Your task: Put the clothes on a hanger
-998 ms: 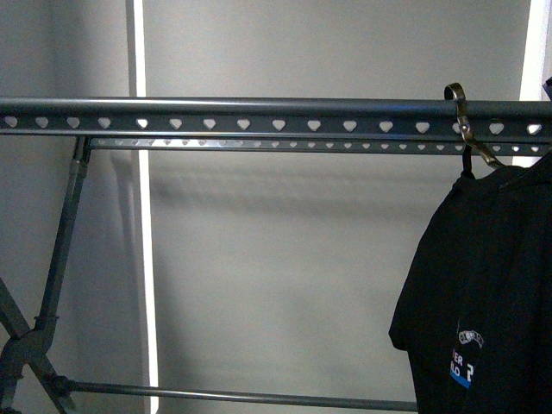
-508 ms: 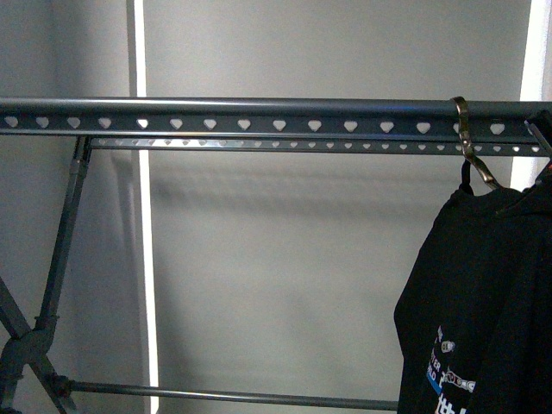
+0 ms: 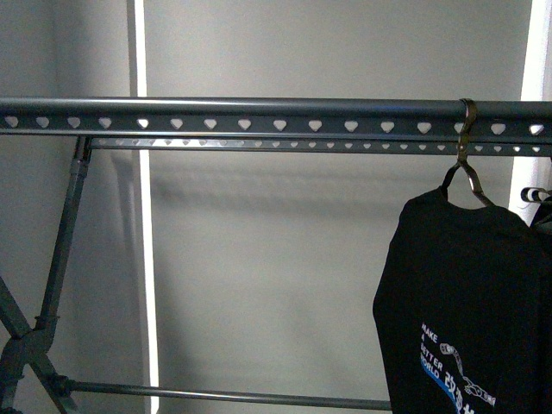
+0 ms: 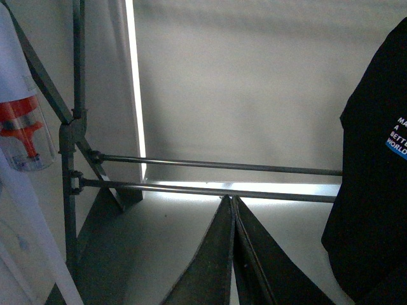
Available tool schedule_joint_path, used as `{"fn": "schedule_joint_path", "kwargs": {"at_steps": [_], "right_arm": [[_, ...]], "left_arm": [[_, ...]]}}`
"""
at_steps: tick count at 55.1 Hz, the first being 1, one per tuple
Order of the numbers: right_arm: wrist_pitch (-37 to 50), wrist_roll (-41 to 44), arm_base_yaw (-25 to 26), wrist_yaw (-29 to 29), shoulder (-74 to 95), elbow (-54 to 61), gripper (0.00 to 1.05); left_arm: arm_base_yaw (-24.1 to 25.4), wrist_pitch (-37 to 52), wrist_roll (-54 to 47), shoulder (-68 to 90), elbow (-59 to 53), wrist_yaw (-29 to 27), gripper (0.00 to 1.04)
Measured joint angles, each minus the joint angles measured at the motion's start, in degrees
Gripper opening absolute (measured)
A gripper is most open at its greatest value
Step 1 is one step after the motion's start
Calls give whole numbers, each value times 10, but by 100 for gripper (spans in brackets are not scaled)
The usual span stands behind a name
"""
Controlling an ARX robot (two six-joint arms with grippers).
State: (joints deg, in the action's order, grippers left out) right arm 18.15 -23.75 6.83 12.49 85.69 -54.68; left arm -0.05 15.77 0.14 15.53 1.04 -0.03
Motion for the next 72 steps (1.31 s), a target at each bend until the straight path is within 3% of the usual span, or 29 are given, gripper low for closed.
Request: {"fn": "schedule_joint_path", "kwargs": {"at_steps": [4, 10, 14, 20, 23, 28, 35, 51, 72], "right_arm": [[57, 68, 1, -24, -63, 67, 63], [89, 155, 10, -6, -235, 207, 84], [11, 183, 5, 27, -416, 323, 99], [-170, 206, -17, 44, -688, 434, 97], [-185, 217, -19, 10, -772, 469, 97], [-185, 229, -59, -113, -827, 514, 79], [-185, 233, -65, -122, -835, 525, 59], [-184, 236, -66, -123, -854, 543, 1], [-184, 237, -66, -122, -854, 543, 2]], "left_arm": [[0, -11, 0, -11, 0, 0, 4], [0, -30, 0, -30, 0, 0, 4], [0, -44, 0, -44, 0, 0, 4], [0, -99, 0, -88, 0, 0, 4], [0, -150, 0, -138, 0, 0, 4], [0, -156, 0, -151, 0, -2, 4], [0, -156, 0, -152, 0, 0, 4], [0, -156, 0, -153, 0, 0, 4], [0, -156, 0, -153, 0, 0, 4]]}}
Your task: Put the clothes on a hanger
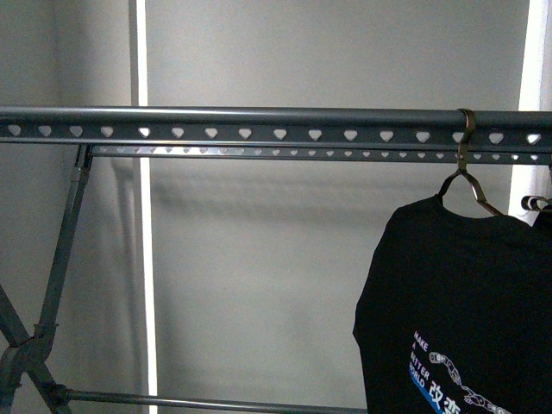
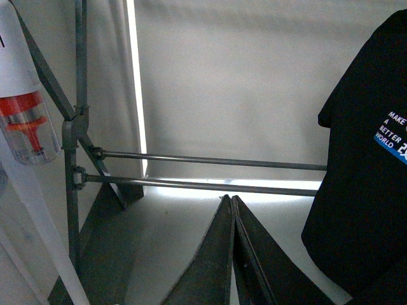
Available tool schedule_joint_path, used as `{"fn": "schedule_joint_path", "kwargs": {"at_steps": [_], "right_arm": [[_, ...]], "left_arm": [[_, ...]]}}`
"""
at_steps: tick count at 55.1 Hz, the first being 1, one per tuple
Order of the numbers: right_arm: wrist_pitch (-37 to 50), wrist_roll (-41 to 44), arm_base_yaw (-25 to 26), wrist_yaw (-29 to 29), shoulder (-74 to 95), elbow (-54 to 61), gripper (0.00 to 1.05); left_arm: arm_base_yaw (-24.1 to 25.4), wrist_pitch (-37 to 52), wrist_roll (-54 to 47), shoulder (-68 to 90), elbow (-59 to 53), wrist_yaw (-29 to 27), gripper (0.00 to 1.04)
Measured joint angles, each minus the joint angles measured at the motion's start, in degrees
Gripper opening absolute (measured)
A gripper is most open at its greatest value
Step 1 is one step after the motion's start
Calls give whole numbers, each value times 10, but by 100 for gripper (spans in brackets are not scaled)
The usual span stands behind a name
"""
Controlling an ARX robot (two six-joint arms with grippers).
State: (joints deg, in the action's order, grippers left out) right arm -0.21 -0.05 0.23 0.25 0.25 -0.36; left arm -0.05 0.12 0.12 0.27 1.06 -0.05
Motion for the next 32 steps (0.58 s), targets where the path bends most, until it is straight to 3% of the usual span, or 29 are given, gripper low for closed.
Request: {"fn": "schedule_joint_path", "kwargs": {"at_steps": [18, 21, 32], "right_arm": [[0, 1, 0, 0, 0, 0, 3], [0, 0, 0, 0, 0, 0, 17], [0, 0, 0, 0, 0, 0, 50]], "left_arm": [[0, 0, 0, 0, 0, 0, 4], [0, 0, 0, 0, 0, 0, 16], [0, 0, 0, 0, 0, 0, 50]]}}
